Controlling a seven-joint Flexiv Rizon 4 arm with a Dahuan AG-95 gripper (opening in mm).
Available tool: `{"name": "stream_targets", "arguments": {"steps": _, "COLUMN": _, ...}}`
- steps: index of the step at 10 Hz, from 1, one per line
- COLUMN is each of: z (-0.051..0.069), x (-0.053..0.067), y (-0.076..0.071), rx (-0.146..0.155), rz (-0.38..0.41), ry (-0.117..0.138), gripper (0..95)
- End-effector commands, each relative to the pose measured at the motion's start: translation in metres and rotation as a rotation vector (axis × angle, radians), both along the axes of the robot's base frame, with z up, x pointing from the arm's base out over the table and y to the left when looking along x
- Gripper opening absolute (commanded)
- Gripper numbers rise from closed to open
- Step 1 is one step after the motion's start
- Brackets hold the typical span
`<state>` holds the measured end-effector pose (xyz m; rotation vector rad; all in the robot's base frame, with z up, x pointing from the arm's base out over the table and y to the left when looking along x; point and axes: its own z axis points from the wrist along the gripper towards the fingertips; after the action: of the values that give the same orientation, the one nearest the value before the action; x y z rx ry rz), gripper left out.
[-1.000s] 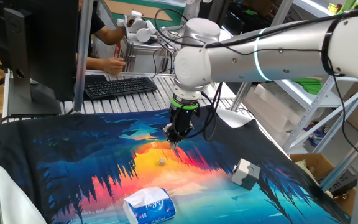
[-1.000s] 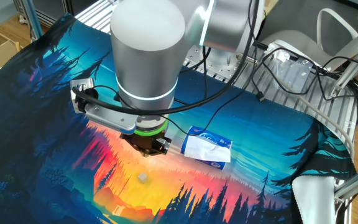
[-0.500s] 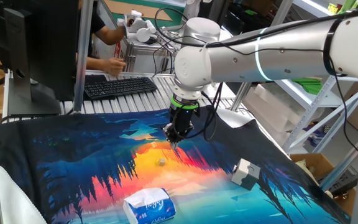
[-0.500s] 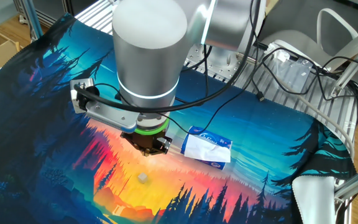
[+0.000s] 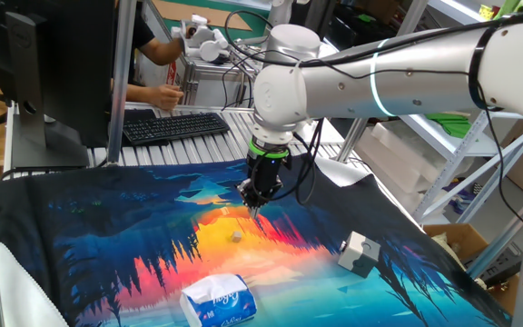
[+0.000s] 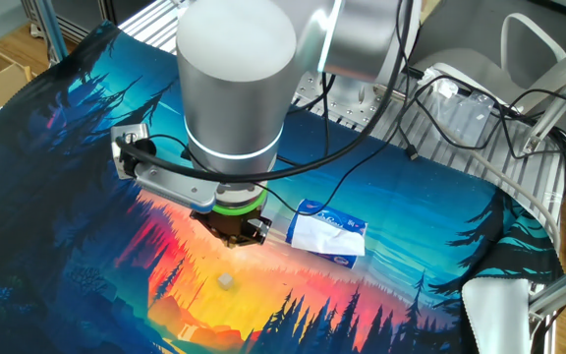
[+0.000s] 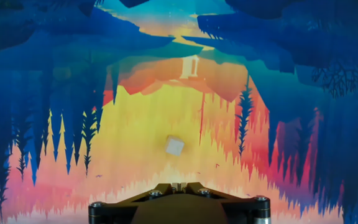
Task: Pick up one small block
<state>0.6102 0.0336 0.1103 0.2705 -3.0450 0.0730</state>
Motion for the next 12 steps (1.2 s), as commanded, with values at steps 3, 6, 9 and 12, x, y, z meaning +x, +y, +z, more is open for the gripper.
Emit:
{"name": "stream_targets", "arguments": {"steps": 3, "z": 0.0000, "x": 0.0005, "y": 0.0000, "rx": 0.004, "rz": 0.005, "ry": 0.006, "gripper": 0.0}}
{"name": "stream_targets", "arguments": {"steps": 6, "z": 0.0000, "x": 0.0005, "y": 0.0000, "rx": 0.001, "rz": 0.018, "ry": 0.025, "gripper": 0.0}}
{"name": "stream_targets", "arguments": {"steps": 9, "z": 0.0000, "x": 0.0005, "y": 0.0000, "rx": -0.019, "rz": 0.026, "ry": 0.051, "gripper": 0.0}}
{"name": "stream_targets", "arguments": {"steps": 12, "z": 0.0000, "x": 0.0005, "y": 0.0000, "rx": -0.020, "rz": 0.035, "ry": 0.053, "gripper": 0.0}}
